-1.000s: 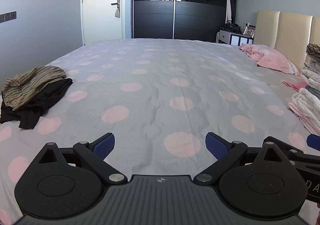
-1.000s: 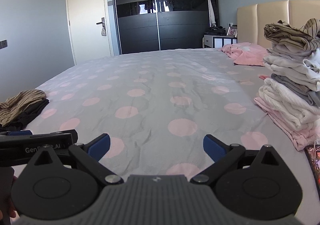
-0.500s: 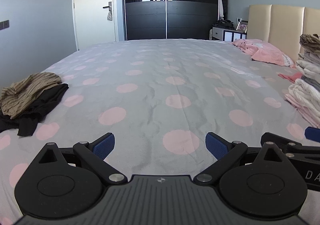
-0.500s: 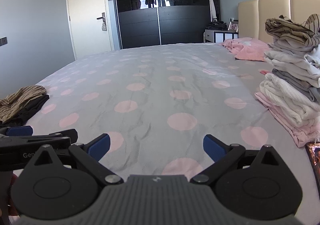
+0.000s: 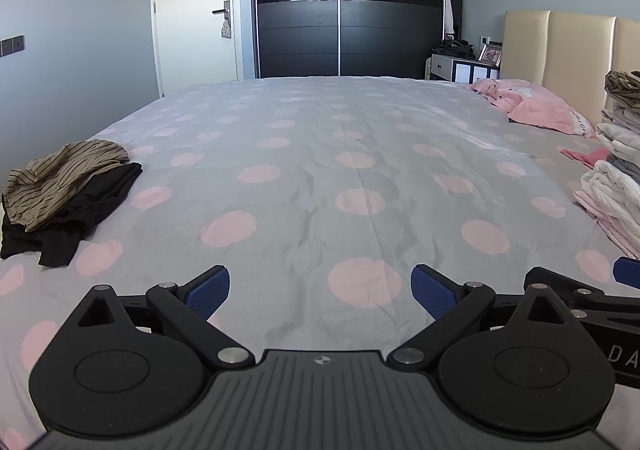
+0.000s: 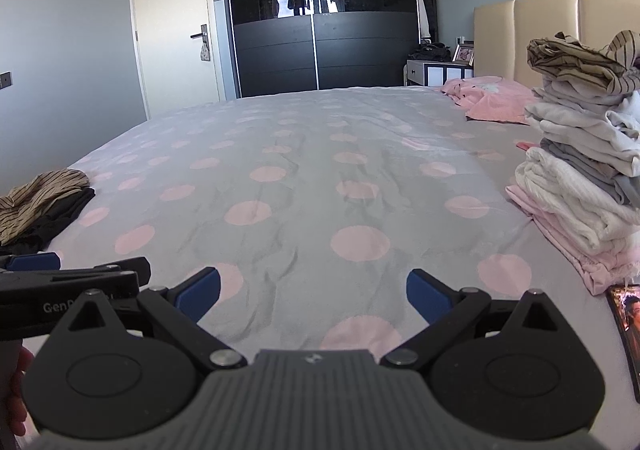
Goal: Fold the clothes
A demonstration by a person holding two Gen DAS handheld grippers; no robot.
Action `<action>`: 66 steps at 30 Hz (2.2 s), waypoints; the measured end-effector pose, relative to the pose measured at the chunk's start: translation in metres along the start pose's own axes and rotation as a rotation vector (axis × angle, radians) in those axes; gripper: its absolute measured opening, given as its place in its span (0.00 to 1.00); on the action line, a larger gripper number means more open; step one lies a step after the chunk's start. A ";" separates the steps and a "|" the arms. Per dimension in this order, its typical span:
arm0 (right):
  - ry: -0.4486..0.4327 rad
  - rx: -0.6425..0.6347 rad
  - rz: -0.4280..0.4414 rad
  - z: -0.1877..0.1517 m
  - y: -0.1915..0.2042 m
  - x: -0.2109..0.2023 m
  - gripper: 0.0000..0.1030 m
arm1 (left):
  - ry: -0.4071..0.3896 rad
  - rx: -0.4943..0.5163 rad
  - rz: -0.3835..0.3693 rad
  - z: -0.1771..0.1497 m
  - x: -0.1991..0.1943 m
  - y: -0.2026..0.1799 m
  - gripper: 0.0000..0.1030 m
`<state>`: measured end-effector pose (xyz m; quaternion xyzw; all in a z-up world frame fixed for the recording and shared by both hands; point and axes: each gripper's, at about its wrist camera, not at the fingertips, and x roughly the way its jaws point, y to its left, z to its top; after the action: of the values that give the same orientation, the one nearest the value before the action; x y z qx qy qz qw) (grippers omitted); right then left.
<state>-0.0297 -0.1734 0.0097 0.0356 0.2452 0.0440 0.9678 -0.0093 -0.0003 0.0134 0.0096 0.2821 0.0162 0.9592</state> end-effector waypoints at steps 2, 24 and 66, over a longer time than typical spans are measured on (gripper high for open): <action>0.003 0.003 0.001 0.000 0.000 0.000 0.97 | 0.001 0.001 0.002 0.000 0.000 0.000 0.96; 0.025 -0.007 0.008 0.000 0.000 -0.001 0.97 | 0.027 -0.001 0.019 -0.002 -0.002 0.002 0.96; 0.259 -0.122 0.053 -0.014 0.018 0.075 0.97 | 0.118 -0.015 0.488 0.044 0.162 0.351 0.72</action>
<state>0.0283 -0.1475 -0.0360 -0.0230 0.3639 0.0885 0.9269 0.1413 0.3562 -0.0272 0.0693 0.3267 0.2498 0.9089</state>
